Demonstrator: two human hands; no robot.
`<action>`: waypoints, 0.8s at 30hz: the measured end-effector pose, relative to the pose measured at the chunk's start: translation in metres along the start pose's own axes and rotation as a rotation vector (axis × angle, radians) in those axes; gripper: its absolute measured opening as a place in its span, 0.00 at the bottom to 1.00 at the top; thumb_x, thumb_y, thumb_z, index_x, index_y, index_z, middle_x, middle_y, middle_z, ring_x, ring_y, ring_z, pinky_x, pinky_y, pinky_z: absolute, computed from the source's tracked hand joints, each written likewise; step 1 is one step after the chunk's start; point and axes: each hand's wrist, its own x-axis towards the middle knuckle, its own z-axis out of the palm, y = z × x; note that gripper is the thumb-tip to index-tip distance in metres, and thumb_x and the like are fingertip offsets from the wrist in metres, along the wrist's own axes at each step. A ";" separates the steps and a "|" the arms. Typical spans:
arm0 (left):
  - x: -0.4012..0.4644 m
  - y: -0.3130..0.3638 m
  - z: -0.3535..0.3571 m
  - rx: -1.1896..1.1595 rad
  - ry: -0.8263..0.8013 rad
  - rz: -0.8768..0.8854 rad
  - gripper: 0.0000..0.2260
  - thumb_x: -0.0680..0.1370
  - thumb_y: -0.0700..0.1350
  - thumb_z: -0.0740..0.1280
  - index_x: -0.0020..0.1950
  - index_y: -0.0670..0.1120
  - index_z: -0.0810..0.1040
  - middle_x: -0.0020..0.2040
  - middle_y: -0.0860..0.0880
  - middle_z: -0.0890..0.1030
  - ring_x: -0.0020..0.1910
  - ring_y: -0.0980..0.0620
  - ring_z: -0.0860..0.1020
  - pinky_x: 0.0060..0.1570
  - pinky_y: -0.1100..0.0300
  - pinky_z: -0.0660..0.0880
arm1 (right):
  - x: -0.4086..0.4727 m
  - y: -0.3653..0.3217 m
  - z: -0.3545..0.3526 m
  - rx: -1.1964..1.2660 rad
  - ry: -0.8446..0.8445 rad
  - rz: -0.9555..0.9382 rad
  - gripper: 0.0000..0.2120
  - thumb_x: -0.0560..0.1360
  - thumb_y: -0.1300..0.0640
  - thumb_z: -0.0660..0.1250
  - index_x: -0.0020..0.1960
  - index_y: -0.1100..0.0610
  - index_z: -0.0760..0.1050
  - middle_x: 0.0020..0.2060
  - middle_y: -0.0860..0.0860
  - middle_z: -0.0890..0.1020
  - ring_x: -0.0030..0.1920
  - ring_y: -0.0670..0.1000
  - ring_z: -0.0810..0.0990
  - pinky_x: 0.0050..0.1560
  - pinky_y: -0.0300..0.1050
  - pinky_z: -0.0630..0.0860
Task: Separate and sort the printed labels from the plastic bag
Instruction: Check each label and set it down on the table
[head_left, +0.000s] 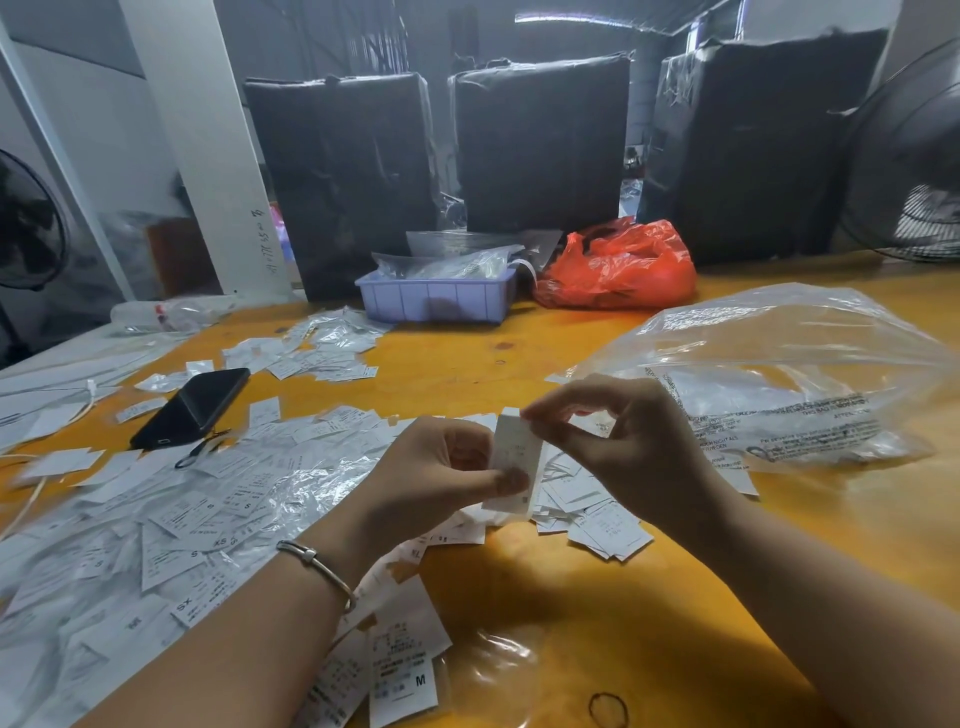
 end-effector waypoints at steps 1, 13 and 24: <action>0.000 0.000 0.000 -0.003 0.005 0.002 0.08 0.71 0.38 0.75 0.49 0.39 0.85 0.44 0.45 0.86 0.45 0.49 0.84 0.44 0.63 0.80 | -0.001 0.000 0.001 0.001 -0.018 0.002 0.06 0.70 0.63 0.74 0.44 0.54 0.85 0.38 0.45 0.84 0.41 0.42 0.80 0.45 0.43 0.76; -0.001 0.000 -0.002 -0.057 0.044 0.013 0.10 0.67 0.46 0.74 0.42 0.40 0.84 0.41 0.40 0.84 0.41 0.50 0.82 0.43 0.58 0.79 | 0.001 -0.001 -0.003 0.133 -0.296 0.154 0.07 0.70 0.63 0.73 0.48 0.58 0.84 0.41 0.51 0.84 0.44 0.48 0.81 0.49 0.50 0.76; -0.001 0.005 -0.004 0.009 0.126 0.040 0.11 0.69 0.47 0.74 0.50 0.49 0.82 0.43 0.50 0.85 0.45 0.53 0.83 0.46 0.54 0.80 | 0.000 0.004 0.002 0.151 -0.093 0.109 0.11 0.68 0.70 0.72 0.48 0.58 0.81 0.35 0.50 0.85 0.38 0.45 0.83 0.43 0.40 0.79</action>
